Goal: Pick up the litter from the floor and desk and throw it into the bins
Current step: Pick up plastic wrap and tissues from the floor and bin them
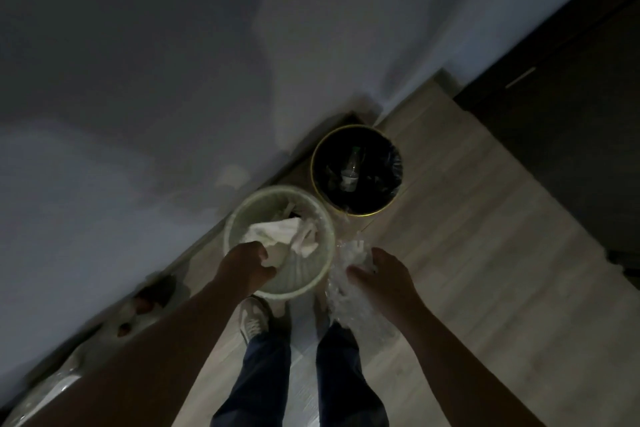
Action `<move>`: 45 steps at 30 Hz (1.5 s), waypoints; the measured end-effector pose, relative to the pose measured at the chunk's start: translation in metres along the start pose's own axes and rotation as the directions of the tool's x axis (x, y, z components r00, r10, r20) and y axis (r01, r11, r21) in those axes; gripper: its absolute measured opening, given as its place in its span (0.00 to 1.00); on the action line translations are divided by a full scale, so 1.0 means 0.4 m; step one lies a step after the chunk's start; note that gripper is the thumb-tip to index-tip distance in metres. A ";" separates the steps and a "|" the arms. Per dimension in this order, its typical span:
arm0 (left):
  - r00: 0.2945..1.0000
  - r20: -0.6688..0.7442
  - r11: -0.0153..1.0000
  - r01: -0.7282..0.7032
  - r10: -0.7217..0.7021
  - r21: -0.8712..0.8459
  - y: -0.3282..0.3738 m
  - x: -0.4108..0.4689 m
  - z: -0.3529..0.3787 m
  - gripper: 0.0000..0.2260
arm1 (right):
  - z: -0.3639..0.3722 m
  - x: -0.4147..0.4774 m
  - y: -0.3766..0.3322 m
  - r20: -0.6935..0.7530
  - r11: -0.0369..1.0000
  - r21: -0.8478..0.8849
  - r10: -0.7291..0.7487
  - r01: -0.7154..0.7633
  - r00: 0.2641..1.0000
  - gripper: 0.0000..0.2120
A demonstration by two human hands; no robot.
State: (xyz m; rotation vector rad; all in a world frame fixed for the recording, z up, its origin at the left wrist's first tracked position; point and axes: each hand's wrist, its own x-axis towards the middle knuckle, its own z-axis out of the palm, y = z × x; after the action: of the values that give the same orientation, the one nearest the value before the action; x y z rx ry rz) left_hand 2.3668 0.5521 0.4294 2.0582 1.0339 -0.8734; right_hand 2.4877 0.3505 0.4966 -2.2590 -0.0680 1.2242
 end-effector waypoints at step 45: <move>0.941 -0.321 0.978 0.039 -0.104 -0.204 -0.019 -0.718 -0.201 0.11 | -0.126 -0.386 -0.318 0.423 0.459 -0.654 -0.437 0.601 0.794 0.23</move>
State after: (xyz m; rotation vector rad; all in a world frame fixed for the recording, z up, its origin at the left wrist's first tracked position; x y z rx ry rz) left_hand 2.2485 0.5039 0.6990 2.0488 1.3248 -0.4440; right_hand 2.4646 0.3882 0.6982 -2.4218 -1.5471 1.1571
